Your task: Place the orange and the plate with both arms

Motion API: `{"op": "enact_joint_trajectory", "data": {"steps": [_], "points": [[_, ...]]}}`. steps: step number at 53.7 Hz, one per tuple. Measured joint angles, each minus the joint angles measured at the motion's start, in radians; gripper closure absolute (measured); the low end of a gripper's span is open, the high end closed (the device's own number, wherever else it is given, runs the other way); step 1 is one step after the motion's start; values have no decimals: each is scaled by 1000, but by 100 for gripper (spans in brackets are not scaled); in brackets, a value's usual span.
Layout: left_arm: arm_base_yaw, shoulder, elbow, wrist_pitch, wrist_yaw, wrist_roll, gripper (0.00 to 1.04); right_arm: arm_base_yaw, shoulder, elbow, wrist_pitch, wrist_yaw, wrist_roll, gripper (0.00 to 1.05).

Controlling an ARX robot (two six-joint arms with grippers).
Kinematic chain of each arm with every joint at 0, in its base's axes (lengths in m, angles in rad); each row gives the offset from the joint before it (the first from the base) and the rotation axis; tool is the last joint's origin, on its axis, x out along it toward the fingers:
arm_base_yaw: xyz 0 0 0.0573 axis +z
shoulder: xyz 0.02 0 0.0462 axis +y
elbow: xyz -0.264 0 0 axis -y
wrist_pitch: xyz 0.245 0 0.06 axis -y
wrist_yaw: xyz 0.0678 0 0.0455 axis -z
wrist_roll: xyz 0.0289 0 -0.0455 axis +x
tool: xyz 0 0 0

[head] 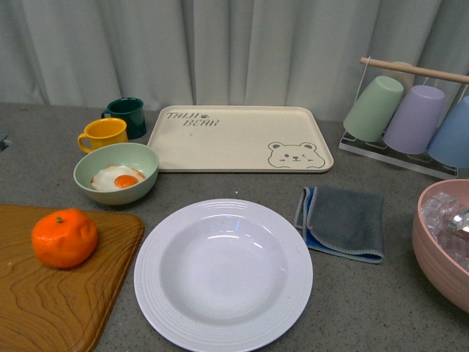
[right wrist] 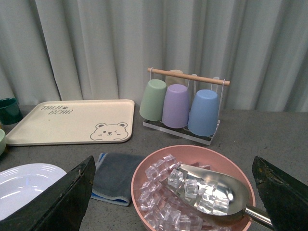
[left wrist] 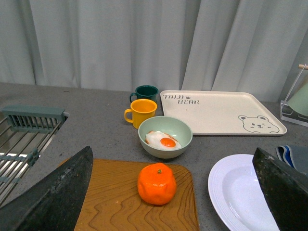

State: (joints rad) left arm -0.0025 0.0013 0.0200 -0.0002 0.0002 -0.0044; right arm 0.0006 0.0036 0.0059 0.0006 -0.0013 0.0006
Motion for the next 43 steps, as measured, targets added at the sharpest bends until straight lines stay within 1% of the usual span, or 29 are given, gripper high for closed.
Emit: {"op": "enact_joint_trajectory", "data": {"steps": [43], "points": [[0,0,0,0,0,0,7,0,0,0,0,0,0,9]]}}
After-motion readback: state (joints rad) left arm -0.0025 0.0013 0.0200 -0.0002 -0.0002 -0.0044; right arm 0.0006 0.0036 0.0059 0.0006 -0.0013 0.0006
